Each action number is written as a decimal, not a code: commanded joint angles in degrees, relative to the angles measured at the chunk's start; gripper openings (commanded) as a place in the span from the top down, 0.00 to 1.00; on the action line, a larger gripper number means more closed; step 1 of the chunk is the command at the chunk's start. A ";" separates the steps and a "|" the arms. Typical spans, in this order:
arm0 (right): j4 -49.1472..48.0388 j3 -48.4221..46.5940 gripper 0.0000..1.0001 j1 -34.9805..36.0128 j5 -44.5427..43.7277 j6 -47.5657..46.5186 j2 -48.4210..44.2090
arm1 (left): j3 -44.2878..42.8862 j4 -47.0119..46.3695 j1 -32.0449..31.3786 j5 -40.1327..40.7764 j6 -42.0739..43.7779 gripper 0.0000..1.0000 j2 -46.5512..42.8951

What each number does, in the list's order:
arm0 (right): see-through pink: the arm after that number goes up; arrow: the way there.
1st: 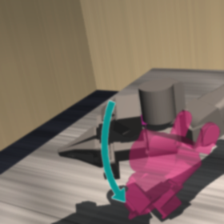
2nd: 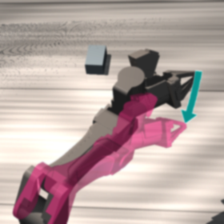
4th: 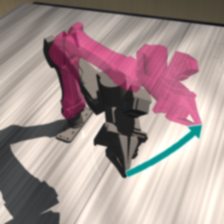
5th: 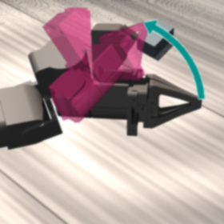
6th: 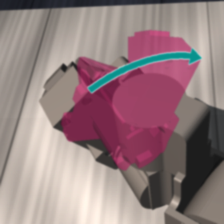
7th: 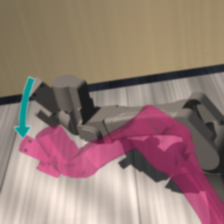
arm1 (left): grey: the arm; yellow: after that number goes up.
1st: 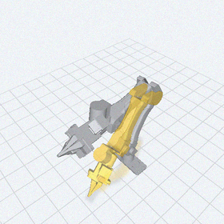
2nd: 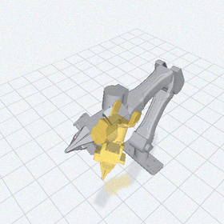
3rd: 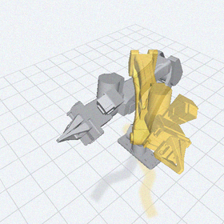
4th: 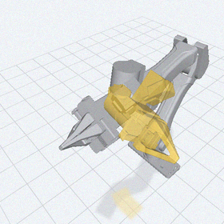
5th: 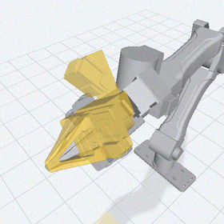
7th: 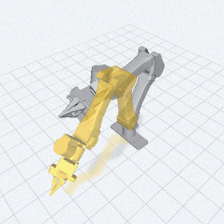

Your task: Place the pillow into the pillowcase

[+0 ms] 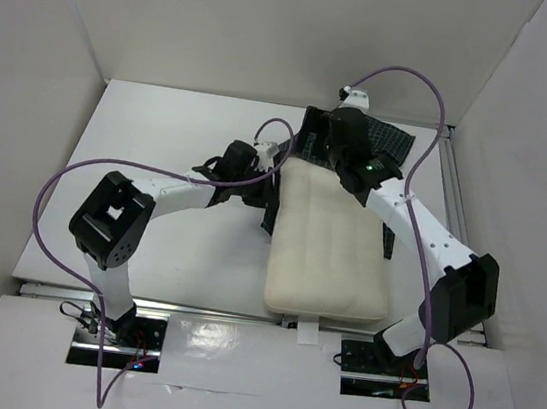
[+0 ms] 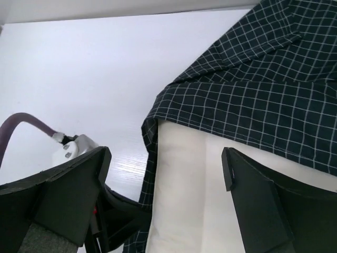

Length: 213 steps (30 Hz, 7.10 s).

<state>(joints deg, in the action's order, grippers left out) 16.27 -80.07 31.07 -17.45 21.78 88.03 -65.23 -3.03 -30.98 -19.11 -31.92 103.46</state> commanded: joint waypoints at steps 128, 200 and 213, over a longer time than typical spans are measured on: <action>-12.56 14.24 0.00 -27.10 22.97 -0.86 6.28 | -75.05 37.06 -7.16 28.70 34.63 0.06 29.43; -55.30 39.45 1.00 -13.14 45.49 -11.59 7.88 | -43.04 50.49 -11.56 48.91 -12.11 0.75 23.01; -50.12 40.89 1.00 -8.49 49.08 -15.61 -1.98 | -53.73 39.15 -10.33 53.47 -6.58 1.00 21.34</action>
<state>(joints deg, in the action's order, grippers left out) -33.45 -38.35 19.66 24.86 9.06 92.20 -111.66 45.32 -43.53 28.62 -40.80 125.45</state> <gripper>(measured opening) 0.032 0.039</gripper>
